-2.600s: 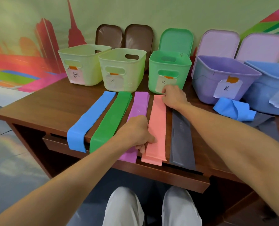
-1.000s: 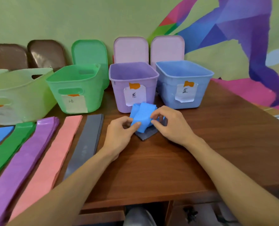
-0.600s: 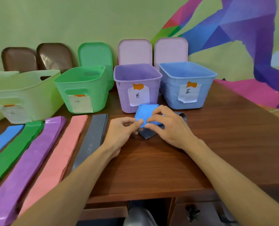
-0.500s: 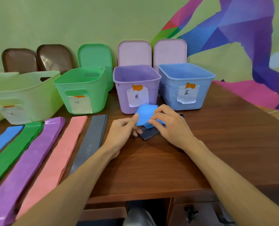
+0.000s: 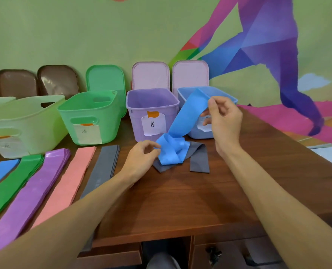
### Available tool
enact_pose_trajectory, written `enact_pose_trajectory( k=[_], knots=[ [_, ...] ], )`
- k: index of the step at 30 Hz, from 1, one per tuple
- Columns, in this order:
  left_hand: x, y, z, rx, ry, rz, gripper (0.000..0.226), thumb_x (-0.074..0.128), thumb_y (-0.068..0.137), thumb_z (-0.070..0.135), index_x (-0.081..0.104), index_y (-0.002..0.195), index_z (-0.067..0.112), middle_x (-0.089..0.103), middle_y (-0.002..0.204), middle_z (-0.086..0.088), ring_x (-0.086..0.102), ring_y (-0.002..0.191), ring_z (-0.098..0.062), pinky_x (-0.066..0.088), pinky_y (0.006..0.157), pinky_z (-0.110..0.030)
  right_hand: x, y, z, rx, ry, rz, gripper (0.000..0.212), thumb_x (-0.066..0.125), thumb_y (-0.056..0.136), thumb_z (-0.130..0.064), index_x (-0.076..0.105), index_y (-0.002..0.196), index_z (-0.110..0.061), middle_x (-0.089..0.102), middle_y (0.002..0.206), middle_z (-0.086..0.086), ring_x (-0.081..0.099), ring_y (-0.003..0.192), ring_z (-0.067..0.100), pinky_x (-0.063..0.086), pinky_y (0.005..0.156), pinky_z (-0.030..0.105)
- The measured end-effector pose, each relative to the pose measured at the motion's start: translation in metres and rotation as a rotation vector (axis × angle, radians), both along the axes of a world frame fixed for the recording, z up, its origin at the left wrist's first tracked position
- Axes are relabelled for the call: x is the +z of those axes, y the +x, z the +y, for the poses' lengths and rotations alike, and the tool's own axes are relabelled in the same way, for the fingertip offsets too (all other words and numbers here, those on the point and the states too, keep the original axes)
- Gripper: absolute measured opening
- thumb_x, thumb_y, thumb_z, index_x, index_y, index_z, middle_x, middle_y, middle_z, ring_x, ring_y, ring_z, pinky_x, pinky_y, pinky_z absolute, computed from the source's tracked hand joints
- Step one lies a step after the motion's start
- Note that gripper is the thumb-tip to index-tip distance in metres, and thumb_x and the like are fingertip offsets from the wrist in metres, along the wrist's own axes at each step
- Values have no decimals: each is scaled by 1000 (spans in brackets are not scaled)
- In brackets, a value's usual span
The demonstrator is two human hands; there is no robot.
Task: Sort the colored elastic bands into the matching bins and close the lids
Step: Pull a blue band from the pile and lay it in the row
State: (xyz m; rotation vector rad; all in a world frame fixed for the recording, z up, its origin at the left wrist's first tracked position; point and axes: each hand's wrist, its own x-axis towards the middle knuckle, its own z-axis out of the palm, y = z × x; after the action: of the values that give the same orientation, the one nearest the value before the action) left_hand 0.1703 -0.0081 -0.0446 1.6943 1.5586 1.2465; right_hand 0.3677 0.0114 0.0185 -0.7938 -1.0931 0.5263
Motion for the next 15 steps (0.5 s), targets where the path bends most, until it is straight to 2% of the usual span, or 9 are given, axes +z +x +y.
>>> enact_pose_trajectory(
  k=[4, 7, 8, 10, 15],
  knots=[
    [18, 14, 8, -18, 122, 154, 38, 63, 84, 11, 53, 120, 16, 44, 110, 0, 49, 87, -6, 41, 73, -10, 7, 1, -2, 106, -68, 123, 9, 55, 95, -9, 60, 88, -11, 61, 71, 3, 59, 54, 5, 48, 46, 21],
    [28, 26, 23, -38, 95, 224, 54, 63, 85, 16, 42, 134, 15, 39, 127, -4, 42, 119, -20, 39, 102, -36, 8, 1, -3, 208, -112, 184, 8, 52, 96, -8, 58, 90, -8, 61, 72, 2, 59, 54, 6, 45, 46, 20],
    [30, 30, 28, -68, 63, 266, 55, 62, 85, 18, 41, 136, 16, 40, 133, -5, 40, 123, -22, 36, 106, -41, 9, 1, -4, 247, -122, 206, 9, 51, 96, -7, 58, 90, -9, 61, 72, 2, 58, 53, 6, 45, 47, 20],
    [33, 35, 37, -156, 9, 338, 51, 61, 85, 19, 46, 133, 17, 47, 134, -4, 43, 124, -22, 37, 105, -42, 11, 2, -5, 326, -129, 263, 12, 49, 97, -5, 58, 89, -9, 60, 73, 3, 57, 53, 7, 45, 47, 20],
    [35, 43, 52, -230, -43, 366, 31, 60, 92, 21, 60, 119, 7, 65, 117, -8, 59, 108, -24, 46, 91, -36, 20, 7, -2, 452, -110, 428, 15, 47, 98, -5, 56, 86, -9, 61, 68, 3, 57, 52, 10, 47, 50, 20]
  ],
)
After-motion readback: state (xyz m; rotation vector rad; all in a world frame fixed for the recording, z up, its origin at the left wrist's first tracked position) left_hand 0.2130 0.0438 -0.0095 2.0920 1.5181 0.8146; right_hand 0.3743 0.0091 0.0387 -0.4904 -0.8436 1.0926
